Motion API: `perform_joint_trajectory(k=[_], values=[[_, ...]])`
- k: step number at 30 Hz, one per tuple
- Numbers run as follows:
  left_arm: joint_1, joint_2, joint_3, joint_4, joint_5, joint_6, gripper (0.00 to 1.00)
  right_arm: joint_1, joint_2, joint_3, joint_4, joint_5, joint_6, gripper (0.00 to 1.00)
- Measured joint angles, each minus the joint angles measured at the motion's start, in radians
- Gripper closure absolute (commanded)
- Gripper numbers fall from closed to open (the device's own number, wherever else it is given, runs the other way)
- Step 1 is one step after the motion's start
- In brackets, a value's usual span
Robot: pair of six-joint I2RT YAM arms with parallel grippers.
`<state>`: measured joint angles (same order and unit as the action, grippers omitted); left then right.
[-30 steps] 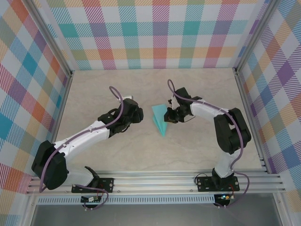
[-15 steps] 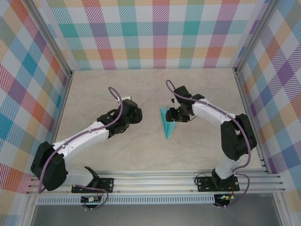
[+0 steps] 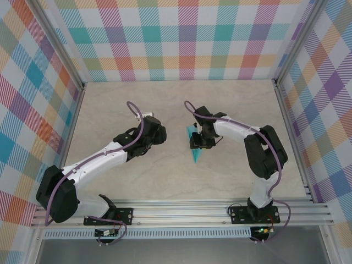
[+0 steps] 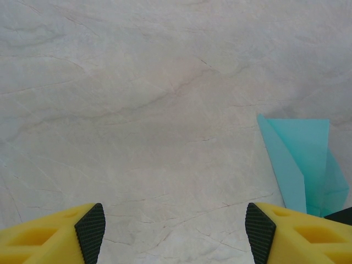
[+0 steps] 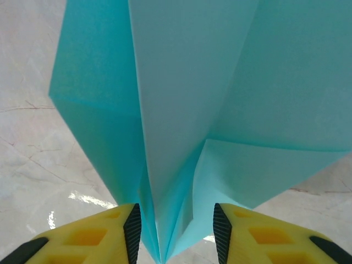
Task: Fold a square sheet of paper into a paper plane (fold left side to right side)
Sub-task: Pick up the paper plane at the center of the table, then place the paper plane at the top-center of the table.
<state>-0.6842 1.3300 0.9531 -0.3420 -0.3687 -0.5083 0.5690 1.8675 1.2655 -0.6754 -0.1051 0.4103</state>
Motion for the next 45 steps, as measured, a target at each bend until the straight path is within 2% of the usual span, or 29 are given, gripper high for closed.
perform_joint_trajectory(k=[5, 9, 11, 14, 17, 21, 29, 35, 45], values=[[0.000, 0.000, 0.000, 0.000, 0.000, 0.000, 0.29, 0.018, 0.051, 0.044, 0.000, 0.001, 0.000, 0.68], [0.000, 0.000, -0.001, -0.002, 0.000, 0.000, 0.27, 0.035, 0.112, 0.100, -0.018, 0.033, -0.003, 0.87], [0.000, -0.002, -0.001, -0.007, 0.000, 0.002, 0.22, 0.038, 0.128, 0.113, -0.023, 0.060, 0.009, 0.91], [0.000, -0.021, -0.014, -0.006, 0.000, 0.003, 0.10, 0.040, 0.130, 0.139, -0.055, 0.110, 0.019, 0.92], [0.000, -0.068, -0.048, 0.004, 0.001, 0.010, 0.00, 0.019, 0.147, 0.237, -0.109, 0.151, 0.018, 0.92], [0.000, -0.126, -0.085, 0.014, 0.017, 0.027, 0.00, -0.041, 0.213, 0.431, -0.156, 0.184, 0.014, 0.92], [0.000, -0.146, -0.109, 0.072, 0.112, 0.090, 0.00, -0.120, 0.466, 0.788, -0.293, 0.237, -0.024, 0.91], [0.000, -0.145, -0.112, 0.086, 0.214, 0.158, 0.00, -0.120, 0.549, 0.863, -0.378, 0.225, -0.050, 0.89], [0.000, -0.116, -0.112, 0.086, 0.257, 0.184, 0.00, -0.117, 0.580, 0.875, -0.414, 0.202, -0.061, 0.80]])
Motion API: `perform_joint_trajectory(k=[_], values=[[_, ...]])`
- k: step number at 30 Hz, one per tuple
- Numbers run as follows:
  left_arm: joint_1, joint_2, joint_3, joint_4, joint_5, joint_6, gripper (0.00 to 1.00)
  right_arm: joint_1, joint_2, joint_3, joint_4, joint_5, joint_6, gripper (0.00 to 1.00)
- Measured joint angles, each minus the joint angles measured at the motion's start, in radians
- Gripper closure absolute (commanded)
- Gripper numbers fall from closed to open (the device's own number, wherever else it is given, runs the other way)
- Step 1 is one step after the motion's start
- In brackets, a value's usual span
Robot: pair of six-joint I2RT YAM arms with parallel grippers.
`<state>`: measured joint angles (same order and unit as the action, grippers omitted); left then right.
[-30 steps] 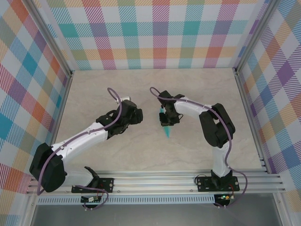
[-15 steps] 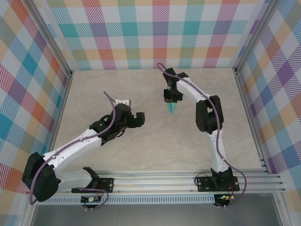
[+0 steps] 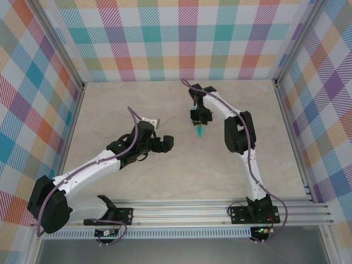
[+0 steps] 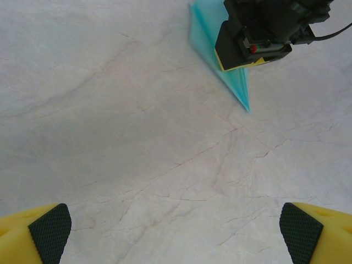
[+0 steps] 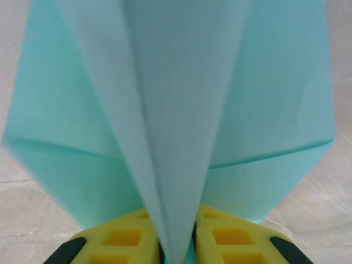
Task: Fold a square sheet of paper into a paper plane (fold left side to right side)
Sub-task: Place the paper plane at the top-center of the table, then reset both arms
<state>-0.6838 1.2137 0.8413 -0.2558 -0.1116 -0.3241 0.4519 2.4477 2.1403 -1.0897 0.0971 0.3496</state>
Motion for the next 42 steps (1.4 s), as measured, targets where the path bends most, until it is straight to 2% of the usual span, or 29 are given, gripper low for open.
perform_joint_trajectory(k=[12, 21, 32, 35, 38, 40, 42], values=[[0.000, 0.029, 0.007, 0.000, 0.011, 0.000, 0.00, 0.001, 0.008, 0.010, -0.001, -0.024, -0.015, 0.72], [0.000, 0.031, 0.010, -0.002, -0.003, 0.003, 0.00, 0.011, -0.002, 0.014, -0.025, -0.013, -0.031, 0.70], [0.012, 0.037, 0.022, -0.003, -0.093, -0.002, 0.00, 0.039, -0.164, 0.000, -0.073, 0.043, -0.053, 0.58], [0.055, 0.036, 0.022, 0.001, -0.103, -0.024, 0.00, 0.041, -0.277, -0.085, -0.061, 0.068, -0.056, 0.46], [0.120, 0.022, 0.018, 0.006, -0.130, -0.053, 0.00, 0.041, -0.447, -0.241, -0.010, 0.105, -0.069, 0.29], [0.161, -0.017, -0.001, 0.018, -0.171, -0.066, 0.00, 0.041, -0.599, -0.380, 0.050, 0.136, -0.077, 0.12], [0.191, -0.070, -0.030, 0.030, -0.219, -0.073, 0.00, 0.035, -0.758, -0.532, 0.130, 0.172, -0.081, 0.00]])
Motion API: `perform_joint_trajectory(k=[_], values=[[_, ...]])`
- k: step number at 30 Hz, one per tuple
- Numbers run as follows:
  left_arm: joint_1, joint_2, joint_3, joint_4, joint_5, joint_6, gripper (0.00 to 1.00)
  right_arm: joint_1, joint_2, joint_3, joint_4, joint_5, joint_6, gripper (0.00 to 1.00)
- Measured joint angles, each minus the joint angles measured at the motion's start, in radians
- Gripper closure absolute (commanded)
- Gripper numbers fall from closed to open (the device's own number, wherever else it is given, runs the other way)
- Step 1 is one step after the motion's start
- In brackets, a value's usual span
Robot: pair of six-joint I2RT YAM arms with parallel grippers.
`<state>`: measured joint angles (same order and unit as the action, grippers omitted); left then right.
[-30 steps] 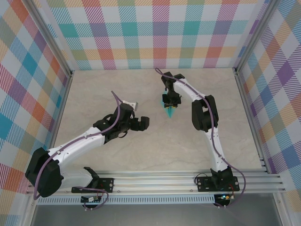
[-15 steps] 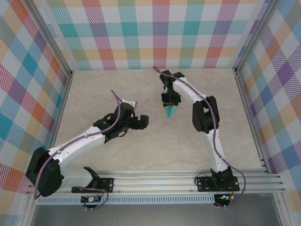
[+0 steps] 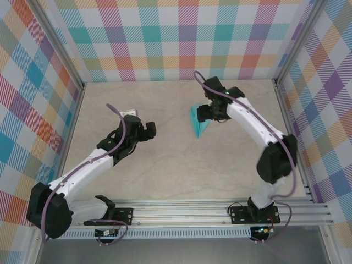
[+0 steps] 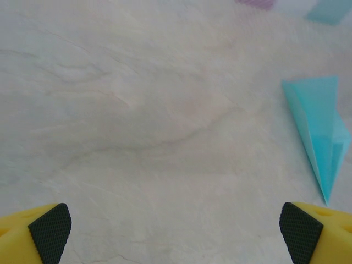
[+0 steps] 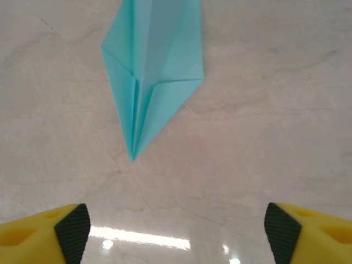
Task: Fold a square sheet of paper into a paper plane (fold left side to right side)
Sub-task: Reset both arms
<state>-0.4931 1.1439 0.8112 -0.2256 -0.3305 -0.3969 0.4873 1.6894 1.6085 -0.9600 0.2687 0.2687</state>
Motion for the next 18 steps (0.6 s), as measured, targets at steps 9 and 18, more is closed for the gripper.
perform_joint_trajectory(k=[9, 18], values=[[0.060, -0.195, -0.227, 0.160, -0.290, 0.072, 0.00, -0.208, -0.498, -0.666, 0.441, 0.091, -0.010, 0.00], [0.200, -0.151, -0.381, 0.322, -0.357, 0.191, 0.00, -0.399, -0.431, -1.094, 0.938, 0.066, -0.102, 0.00]])
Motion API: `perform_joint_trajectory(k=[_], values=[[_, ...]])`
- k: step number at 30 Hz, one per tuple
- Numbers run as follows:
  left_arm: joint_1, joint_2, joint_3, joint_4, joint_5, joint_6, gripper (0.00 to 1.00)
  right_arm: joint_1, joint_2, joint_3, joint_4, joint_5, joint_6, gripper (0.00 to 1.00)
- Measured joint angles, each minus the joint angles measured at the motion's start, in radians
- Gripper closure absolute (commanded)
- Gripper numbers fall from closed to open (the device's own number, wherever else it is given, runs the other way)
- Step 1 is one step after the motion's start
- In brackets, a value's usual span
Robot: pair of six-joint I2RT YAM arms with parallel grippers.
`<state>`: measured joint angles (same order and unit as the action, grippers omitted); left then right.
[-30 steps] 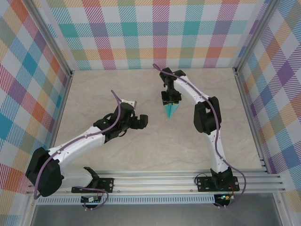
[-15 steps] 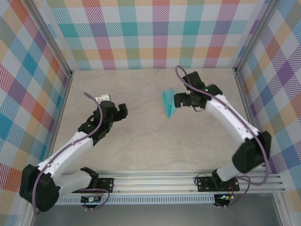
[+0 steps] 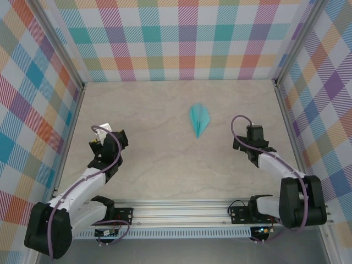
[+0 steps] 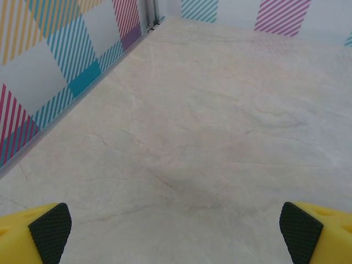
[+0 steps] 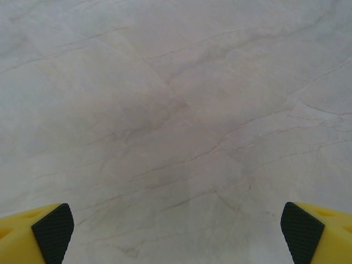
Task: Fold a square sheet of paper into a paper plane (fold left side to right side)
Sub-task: Reset both arms
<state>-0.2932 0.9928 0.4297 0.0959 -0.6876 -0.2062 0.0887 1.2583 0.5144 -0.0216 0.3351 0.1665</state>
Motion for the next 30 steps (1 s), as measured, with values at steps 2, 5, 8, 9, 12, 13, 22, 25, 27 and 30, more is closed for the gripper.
perform_joint_trajectory(k=[2, 5, 8, 9, 12, 13, 22, 25, 27, 30], values=[[0.018, 0.032, -0.036, 0.066, 0.028, 0.032, 0.00, -0.023, 0.046, -0.011, 0.101, -0.024, -0.021, 0.00], [0.055, 0.090, -0.085, 0.180, 0.087, 0.071, 0.00, -0.031, 0.098, -0.018, 0.254, -0.080, -0.059, 0.00], [0.081, 0.158, -0.116, 0.304, 0.150, 0.101, 0.00, -0.031, 0.145, -0.018, 0.392, -0.143, -0.099, 0.00], [0.087, 0.179, -0.124, 0.343, 0.171, 0.111, 0.00, -0.031, 0.165, -0.018, 0.434, -0.163, -0.111, 0.00], [0.107, 0.239, -0.135, 0.449, 0.235, 0.138, 0.00, -0.034, 0.226, -0.017, 0.520, -0.213, -0.137, 0.00], [0.114, 0.255, -0.138, 0.486, 0.257, 0.146, 0.00, -0.038, 0.237, -0.019, 0.534, -0.234, -0.143, 0.00], [0.175, 0.472, -0.145, 0.795, 0.424, 0.190, 0.00, -0.102, 0.260, -0.085, 0.724, -0.365, -0.149, 0.00], [0.191, 0.560, -0.135, 0.816, 0.474, 0.202, 0.00, -0.102, 0.261, -0.087, 0.745, -0.381, -0.149, 0.00], [0.196, 0.569, -0.119, 0.798, 0.501, 0.207, 0.00, -0.102, 0.261, -0.087, 0.752, -0.386, -0.149, 0.00], [0.198, 0.571, -0.058, 0.763, 0.513, 0.208, 0.00, -0.102, 0.261, -0.087, 0.762, -0.389, -0.149, 0.00]])
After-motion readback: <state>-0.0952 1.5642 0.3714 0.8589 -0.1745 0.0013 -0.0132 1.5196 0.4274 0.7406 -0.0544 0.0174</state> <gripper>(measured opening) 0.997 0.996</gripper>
